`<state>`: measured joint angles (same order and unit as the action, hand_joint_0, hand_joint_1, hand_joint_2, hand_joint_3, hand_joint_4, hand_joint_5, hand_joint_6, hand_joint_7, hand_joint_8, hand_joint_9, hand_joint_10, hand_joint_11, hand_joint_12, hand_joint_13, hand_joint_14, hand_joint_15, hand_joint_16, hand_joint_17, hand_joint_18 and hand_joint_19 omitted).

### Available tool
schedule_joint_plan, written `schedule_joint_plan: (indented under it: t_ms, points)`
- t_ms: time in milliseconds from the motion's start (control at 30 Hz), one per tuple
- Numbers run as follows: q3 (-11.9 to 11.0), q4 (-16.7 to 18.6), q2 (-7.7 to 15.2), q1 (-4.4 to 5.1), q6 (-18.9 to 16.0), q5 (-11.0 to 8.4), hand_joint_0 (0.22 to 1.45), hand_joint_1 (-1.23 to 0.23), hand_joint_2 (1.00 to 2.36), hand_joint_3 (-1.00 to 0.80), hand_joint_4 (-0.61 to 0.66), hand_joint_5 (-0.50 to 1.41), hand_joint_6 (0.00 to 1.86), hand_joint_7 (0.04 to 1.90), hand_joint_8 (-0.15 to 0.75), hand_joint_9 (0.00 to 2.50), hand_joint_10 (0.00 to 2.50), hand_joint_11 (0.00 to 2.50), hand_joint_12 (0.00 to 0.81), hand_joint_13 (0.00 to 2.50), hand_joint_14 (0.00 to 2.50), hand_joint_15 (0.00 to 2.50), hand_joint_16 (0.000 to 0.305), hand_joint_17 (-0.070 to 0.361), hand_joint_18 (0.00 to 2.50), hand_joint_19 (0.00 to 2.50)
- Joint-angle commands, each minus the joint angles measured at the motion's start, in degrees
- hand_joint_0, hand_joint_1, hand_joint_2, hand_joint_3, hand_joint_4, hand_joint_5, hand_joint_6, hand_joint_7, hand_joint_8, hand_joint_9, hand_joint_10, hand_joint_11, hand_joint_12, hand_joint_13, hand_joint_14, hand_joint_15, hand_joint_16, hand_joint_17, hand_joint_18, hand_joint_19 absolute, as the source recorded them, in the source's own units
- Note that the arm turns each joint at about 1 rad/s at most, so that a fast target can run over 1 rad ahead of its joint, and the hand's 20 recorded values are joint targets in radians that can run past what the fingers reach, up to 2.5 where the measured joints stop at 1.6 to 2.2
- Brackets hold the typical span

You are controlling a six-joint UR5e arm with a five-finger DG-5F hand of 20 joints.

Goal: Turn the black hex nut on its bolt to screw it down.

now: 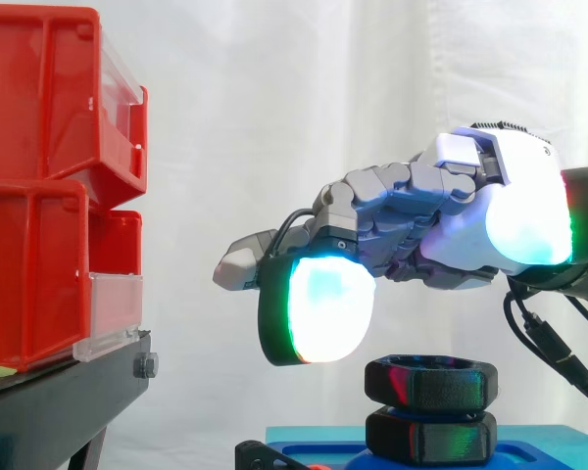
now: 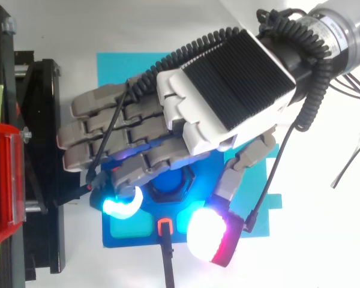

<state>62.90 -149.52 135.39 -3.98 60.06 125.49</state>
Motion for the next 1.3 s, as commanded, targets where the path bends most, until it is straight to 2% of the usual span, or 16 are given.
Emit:
schedule_joint_plan:
  t_ms: [0, 333, 567, 667, 900, 1033, 1267]
  points:
    - [0.0, -0.2, 0.0, 0.38, 0.0, -0.60, 0.46, -0.39, 1.00, -0.50, 0.29, -0.17, 0.50, 0.89, 0.308, 0.26, 0.00, 0.06, 0.369, 0.25, 0.00, 0.00, 0.051, 0.116, 0.17, 0.03]
    - [0.0, 0.3, 0.6, 0.64, 0.1, -0.60, 0.46, -0.38, 1.00, -0.50, 0.29, -0.17, 0.50, 0.89, 0.308, 0.25, 0.00, 0.07, 0.369, 0.25, 0.00, 0.00, 0.051, 0.116, 0.16, 0.03]
    - [0.1, 0.0, 0.7, 0.20, 0.1, -0.25, 0.46, -0.38, 1.00, -0.50, 0.30, -0.17, 0.50, 0.92, 0.310, 0.26, 0.00, 0.07, 0.369, 0.25, 0.00, 0.00, 0.052, 0.116, 0.17, 0.04]
    - [0.0, -0.3, 0.7, 0.03, 0.1, 0.55, 0.46, -0.38, 1.00, -0.50, 0.30, -0.16, 0.50, 0.96, 0.310, 0.26, 0.00, 0.07, 0.369, 0.25, 0.00, 0.00, 0.051, 0.115, 0.17, 0.03]
    - [0.1, -0.5, 0.7, -0.94, 0.1, 2.13, 0.46, -0.38, 1.00, -0.50, 0.31, -0.15, 0.50, 1.07, 0.311, 0.26, 0.00, 0.07, 0.369, 0.25, 0.00, 0.00, 0.051, 0.115, 0.18, 0.03]
    - [0.2, -0.5, 0.7, -1.82, 0.1, 3.27, 0.47, -0.39, 1.00, -0.50, 0.32, -0.16, 0.50, 1.09, 0.311, 0.26, 0.00, 0.08, 0.368, 0.26, 0.00, 0.00, 0.051, 0.115, 0.18, 0.04]
    - [0.2, -0.3, 1.3, -2.43, 0.0, 4.24, 0.47, -0.39, 1.00, -0.50, 0.32, -0.17, 0.51, 1.07, 0.310, 0.27, 0.00, 0.09, 0.367, 0.27, 0.00, 0.00, 0.051, 0.115, 0.18, 0.04]
